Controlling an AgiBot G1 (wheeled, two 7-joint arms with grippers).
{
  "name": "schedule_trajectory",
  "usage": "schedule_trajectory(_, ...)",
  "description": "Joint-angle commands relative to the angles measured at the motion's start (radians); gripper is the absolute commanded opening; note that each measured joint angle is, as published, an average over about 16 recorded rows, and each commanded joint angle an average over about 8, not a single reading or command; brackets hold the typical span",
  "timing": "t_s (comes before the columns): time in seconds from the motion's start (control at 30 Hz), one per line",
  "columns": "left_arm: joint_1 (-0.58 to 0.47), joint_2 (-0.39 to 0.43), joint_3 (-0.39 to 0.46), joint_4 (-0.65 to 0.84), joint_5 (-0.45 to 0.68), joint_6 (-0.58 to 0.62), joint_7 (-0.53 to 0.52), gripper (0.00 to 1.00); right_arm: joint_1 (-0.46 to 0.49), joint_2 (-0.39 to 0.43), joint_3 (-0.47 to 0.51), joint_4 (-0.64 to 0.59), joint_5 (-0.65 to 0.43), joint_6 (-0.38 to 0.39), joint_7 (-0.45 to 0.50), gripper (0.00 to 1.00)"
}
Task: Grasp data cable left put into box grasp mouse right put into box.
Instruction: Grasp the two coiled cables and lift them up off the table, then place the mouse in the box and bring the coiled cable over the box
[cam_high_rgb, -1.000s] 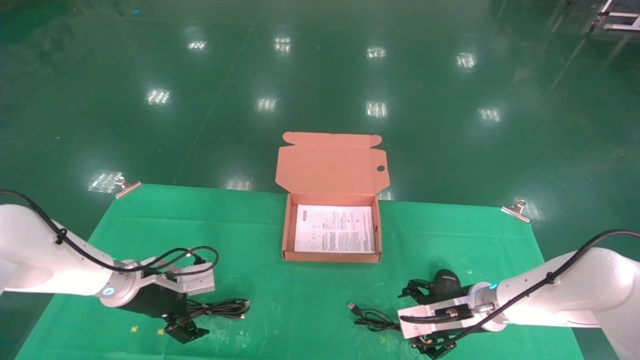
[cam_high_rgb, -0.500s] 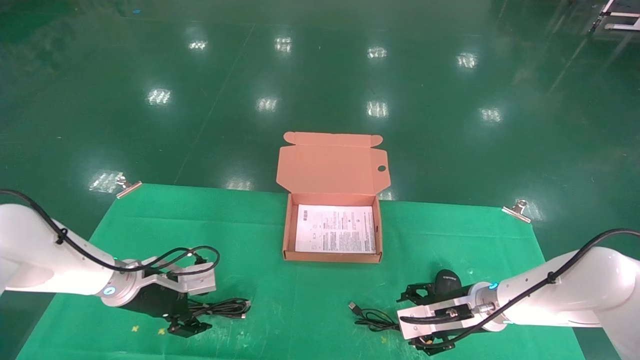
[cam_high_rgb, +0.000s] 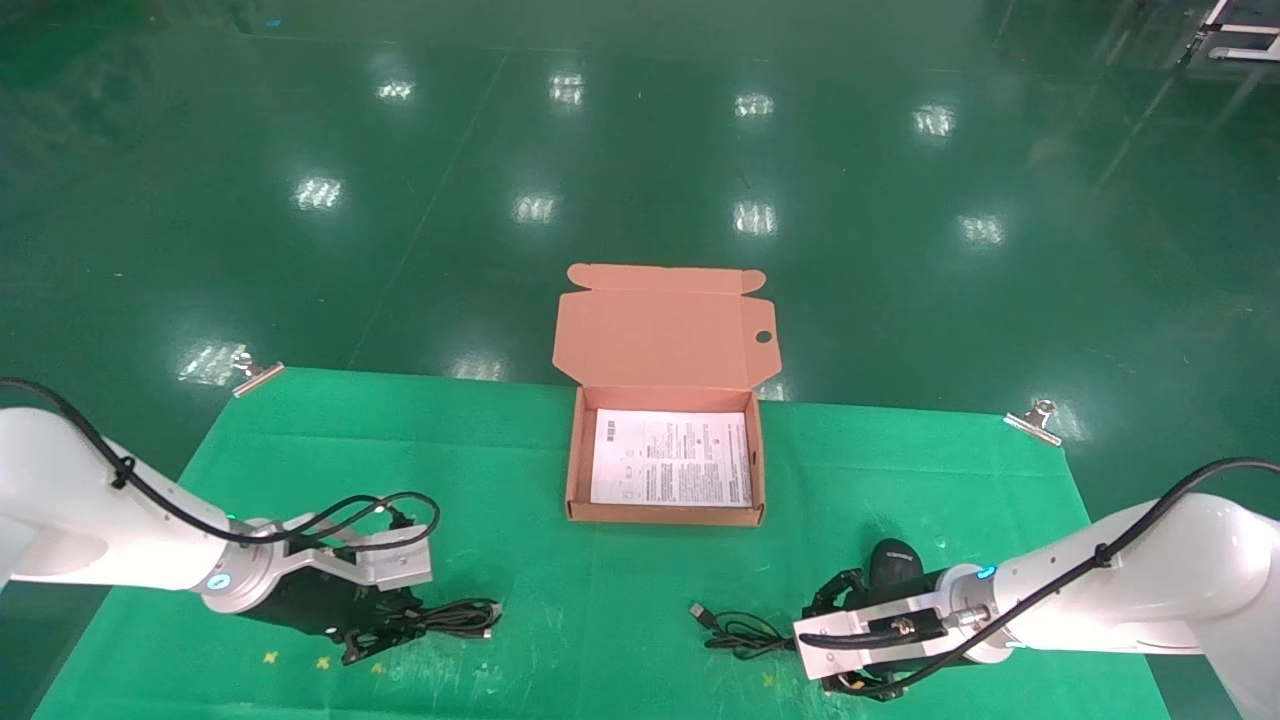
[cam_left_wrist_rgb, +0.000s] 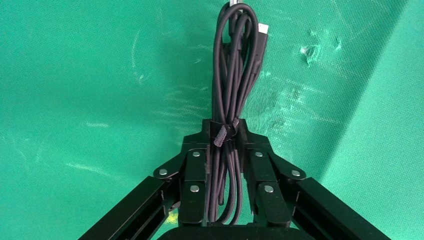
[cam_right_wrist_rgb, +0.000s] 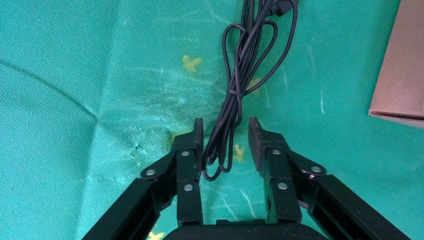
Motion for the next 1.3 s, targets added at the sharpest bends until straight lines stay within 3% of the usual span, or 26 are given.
schedule_trajectory(0.03,0.000,0.000,0.000,0.000,0.000,0.000,0.000,0.00,0.000,0.000,0.000,0.000,0.000,0.000,0.000,0.00)
schedule_trajectory(0.33,-0.003,-0.001,0.003,-0.007,0.005,0.001,0.005,0.00,0.001,0.002,0.001,0.000,0.001,-0.001,0.002,0.00)
schedule_trajectory(0.5,-0.023,-0.014,0.010,-0.053,0.016,0.015,0.026,0.00,0.031,0.043,0.034,-0.001,0.039,-0.019,0.040,0.00)
schedule_trajectory(0.67,-0.048,-0.053,0.011,-0.160,0.026,0.027,0.039,0.00,0.090,0.130,0.103,0.024,0.115,-0.041,0.097,0.00)
schedule_trajectory(0.87,-0.064,-0.121,-0.002,-0.351,0.035,0.003,-0.008,0.00,0.167,0.191,0.179,0.061,0.187,-0.008,0.139,0.00)
schedule_trajectory(1.07,-0.058,-0.177,-0.037,-0.527,0.036,-0.067,-0.116,0.00,0.239,0.164,0.229,0.071,0.246,0.037,0.126,0.00)
schedule_trajectory(1.3,-0.073,-0.181,-0.051,-0.657,0.082,-0.143,-0.202,0.00,0.306,0.069,0.247,0.032,0.286,0.064,0.081,0.00)
